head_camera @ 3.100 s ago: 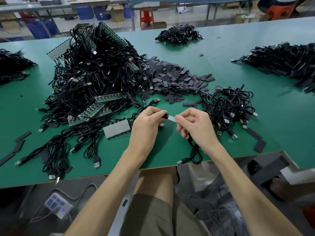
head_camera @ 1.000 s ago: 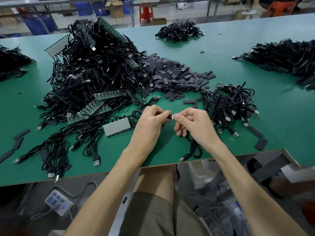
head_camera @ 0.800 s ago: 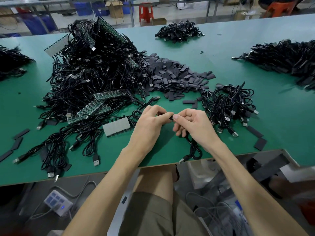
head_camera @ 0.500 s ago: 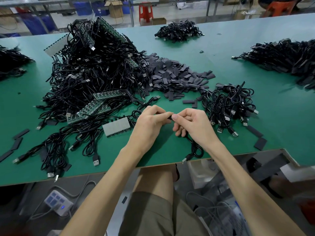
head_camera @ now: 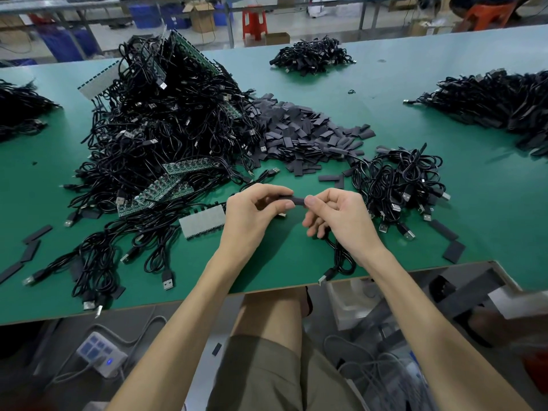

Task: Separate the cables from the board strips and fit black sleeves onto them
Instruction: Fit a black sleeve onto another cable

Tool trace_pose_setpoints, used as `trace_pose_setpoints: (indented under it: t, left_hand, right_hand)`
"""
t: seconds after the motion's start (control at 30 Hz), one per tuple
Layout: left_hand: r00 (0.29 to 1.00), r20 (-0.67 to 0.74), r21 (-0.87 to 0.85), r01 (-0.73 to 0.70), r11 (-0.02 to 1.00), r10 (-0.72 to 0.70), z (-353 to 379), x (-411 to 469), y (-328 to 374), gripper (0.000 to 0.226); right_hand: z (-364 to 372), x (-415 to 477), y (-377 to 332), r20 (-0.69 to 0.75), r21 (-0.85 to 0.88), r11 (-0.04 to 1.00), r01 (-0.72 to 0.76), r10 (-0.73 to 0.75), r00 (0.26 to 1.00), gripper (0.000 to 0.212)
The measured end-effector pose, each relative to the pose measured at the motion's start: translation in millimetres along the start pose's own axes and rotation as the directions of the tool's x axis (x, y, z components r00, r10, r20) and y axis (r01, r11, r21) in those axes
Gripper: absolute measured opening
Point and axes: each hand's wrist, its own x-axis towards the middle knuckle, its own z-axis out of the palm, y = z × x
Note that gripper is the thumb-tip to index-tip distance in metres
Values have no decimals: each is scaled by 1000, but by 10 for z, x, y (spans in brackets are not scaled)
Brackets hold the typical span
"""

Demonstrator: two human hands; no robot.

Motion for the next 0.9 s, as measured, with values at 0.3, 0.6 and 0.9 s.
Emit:
trace_pose_setpoints:
  t: [0.3,0.6,0.9]
  left_hand:
    - [999,32,-12,-29,1000,29,-2,2,-43,18]
    - [1000,6,-105,16,994,-15,-4,13,-50,14]
    - [1000,3,-45,-9,999,9,-2,24,-76,9]
  right_hand:
    - [-22,-2,10,24,11,1000,2,-2,1000,19]
    - [-34,9,47,-4,34,998,50,-50,999,16]
    - [-40,2,22,29,22,999,50,-50,998,13]
